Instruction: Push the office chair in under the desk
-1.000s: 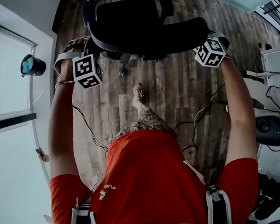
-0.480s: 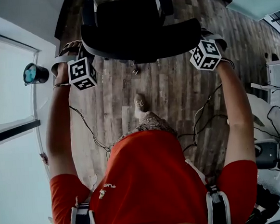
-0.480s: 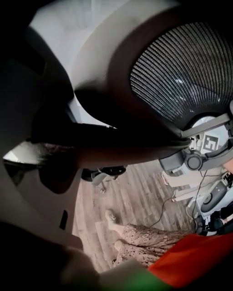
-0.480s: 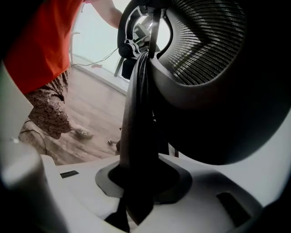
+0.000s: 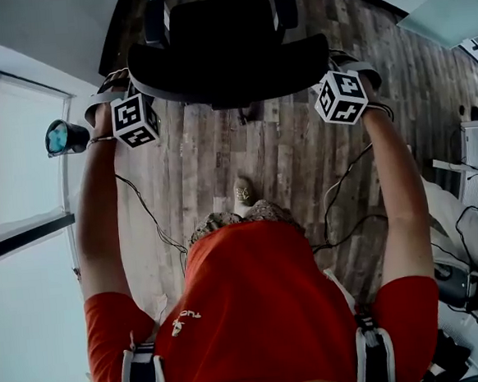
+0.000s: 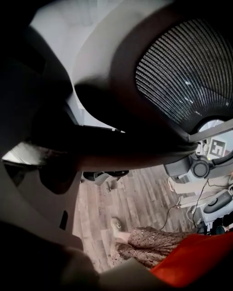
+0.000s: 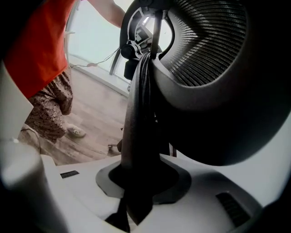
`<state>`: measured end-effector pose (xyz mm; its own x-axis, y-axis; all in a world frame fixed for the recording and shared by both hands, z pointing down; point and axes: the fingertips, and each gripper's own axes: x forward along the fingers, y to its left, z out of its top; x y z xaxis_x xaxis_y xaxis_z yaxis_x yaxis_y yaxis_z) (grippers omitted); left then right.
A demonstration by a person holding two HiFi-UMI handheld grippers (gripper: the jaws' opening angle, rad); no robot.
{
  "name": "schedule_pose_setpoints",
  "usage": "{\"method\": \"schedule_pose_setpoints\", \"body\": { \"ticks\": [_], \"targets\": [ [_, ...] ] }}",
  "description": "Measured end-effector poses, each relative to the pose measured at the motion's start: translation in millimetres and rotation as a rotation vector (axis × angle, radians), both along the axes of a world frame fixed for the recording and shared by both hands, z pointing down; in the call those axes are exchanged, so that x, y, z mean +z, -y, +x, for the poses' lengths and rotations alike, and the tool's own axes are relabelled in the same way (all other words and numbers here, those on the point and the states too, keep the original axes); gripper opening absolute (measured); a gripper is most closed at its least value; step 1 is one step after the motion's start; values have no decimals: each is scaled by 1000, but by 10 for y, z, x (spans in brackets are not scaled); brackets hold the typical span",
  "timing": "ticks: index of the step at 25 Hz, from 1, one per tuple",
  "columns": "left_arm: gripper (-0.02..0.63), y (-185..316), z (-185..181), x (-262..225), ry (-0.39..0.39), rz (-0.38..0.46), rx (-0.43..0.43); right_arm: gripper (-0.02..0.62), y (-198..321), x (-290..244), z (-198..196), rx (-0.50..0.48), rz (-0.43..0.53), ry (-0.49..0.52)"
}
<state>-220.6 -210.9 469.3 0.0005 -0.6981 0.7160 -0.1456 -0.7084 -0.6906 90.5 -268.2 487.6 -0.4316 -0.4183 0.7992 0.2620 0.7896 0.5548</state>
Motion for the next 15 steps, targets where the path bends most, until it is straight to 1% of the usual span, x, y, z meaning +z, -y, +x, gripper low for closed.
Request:
{"method": "schedule_pose_setpoints", "body": {
  "ticks": [2, 9, 15],
  "targets": [
    [95, 148, -88, -2, 5, -2, -2, 110, 120, -16, -69, 2, 2, -4],
    [92, 553, -176, -18, 6, 3, 8, 110, 540, -8, -167, 14, -5, -14],
    [92, 923, -382, 44, 3, -1, 9, 112, 881, 28, -355, 24, -4, -17]
  ]
}}
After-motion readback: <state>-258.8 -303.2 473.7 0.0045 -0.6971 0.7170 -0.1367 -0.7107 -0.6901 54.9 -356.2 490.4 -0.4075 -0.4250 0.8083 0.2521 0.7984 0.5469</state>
